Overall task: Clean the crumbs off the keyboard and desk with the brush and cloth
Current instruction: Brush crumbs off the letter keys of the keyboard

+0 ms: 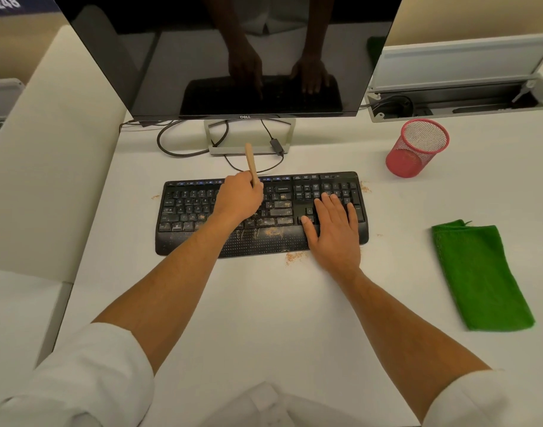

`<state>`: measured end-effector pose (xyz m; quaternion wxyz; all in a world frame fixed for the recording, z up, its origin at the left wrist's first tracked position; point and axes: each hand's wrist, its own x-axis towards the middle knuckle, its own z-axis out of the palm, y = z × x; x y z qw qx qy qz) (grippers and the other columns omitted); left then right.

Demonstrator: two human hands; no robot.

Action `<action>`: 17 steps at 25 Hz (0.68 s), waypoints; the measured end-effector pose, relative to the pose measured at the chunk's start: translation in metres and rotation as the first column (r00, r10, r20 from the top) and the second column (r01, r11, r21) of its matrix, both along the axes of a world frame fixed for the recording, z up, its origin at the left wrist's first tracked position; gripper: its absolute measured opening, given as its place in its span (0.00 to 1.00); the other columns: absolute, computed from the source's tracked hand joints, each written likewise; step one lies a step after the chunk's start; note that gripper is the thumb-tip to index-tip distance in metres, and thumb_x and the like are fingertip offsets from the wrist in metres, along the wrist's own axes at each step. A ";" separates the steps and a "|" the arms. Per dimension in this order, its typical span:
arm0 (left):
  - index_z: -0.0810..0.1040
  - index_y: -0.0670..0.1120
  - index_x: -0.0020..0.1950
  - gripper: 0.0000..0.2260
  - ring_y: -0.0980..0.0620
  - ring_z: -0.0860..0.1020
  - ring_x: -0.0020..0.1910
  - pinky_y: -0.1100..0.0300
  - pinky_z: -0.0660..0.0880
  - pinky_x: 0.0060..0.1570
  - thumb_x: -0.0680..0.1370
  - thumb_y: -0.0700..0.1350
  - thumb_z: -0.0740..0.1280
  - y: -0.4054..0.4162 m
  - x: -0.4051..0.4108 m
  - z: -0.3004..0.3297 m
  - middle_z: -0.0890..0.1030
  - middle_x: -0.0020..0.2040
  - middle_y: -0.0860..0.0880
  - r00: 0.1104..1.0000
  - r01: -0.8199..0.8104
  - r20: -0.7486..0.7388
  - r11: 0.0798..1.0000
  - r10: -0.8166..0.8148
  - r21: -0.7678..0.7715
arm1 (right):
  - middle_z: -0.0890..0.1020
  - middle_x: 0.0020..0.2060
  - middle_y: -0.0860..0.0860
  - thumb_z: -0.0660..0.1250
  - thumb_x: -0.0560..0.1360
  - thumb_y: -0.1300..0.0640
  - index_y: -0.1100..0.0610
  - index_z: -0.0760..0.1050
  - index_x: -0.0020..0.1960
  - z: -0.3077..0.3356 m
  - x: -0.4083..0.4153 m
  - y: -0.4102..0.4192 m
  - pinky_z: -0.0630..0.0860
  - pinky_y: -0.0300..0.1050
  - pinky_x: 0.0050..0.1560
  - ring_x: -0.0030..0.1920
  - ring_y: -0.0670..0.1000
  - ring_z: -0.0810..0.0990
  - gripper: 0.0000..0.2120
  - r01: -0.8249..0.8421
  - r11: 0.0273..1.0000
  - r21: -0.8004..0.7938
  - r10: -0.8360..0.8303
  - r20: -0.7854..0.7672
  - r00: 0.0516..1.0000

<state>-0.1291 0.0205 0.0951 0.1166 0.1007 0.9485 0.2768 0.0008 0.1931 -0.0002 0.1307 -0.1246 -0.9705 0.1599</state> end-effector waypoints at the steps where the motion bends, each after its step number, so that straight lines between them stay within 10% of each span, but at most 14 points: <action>1: 0.79 0.39 0.50 0.11 0.51 0.78 0.33 0.56 0.75 0.33 0.81 0.45 0.62 0.000 0.000 0.002 0.80 0.38 0.48 0.997 0.032 0.068 0.999 -0.029 -0.043 | 0.71 0.74 0.54 0.52 0.83 0.41 0.58 0.69 0.74 0.000 0.000 0.000 0.48 0.55 0.80 0.78 0.53 0.62 0.28 -0.001 1.000 0.000 0.001 0.001 1.000; 5: 0.79 0.38 0.47 0.08 0.44 0.83 0.36 0.51 0.83 0.40 0.80 0.42 0.65 0.000 -0.004 0.016 0.83 0.39 0.41 0.945 0.014 0.326 1.000 -0.013 0.000 | 0.70 0.74 0.54 0.51 0.83 0.40 0.58 0.69 0.75 0.000 0.000 0.000 0.47 0.55 0.80 0.78 0.53 0.61 0.29 -0.003 1.000 0.003 0.003 0.012 1.000; 12: 0.76 0.44 0.51 0.09 0.57 0.73 0.32 0.61 0.67 0.30 0.83 0.47 0.61 0.013 0.004 0.007 0.76 0.37 0.51 0.999 -0.025 -0.043 0.999 0.026 0.027 | 0.71 0.74 0.54 0.51 0.83 0.40 0.58 0.69 0.74 0.000 0.000 0.000 0.47 0.55 0.80 0.78 0.53 0.62 0.29 -0.001 1.000 0.012 0.001 0.000 1.000; 17: 0.77 0.39 0.47 0.07 0.48 0.81 0.32 0.55 0.80 0.34 0.80 0.41 0.63 0.012 0.006 0.013 0.82 0.36 0.45 0.954 0.053 0.300 0.991 -0.013 -0.124 | 0.70 0.74 0.54 0.51 0.83 0.40 0.57 0.69 0.75 -0.001 0.000 0.001 0.45 0.54 0.79 0.78 0.53 0.61 0.29 0.003 1.000 0.015 -0.003 0.002 1.000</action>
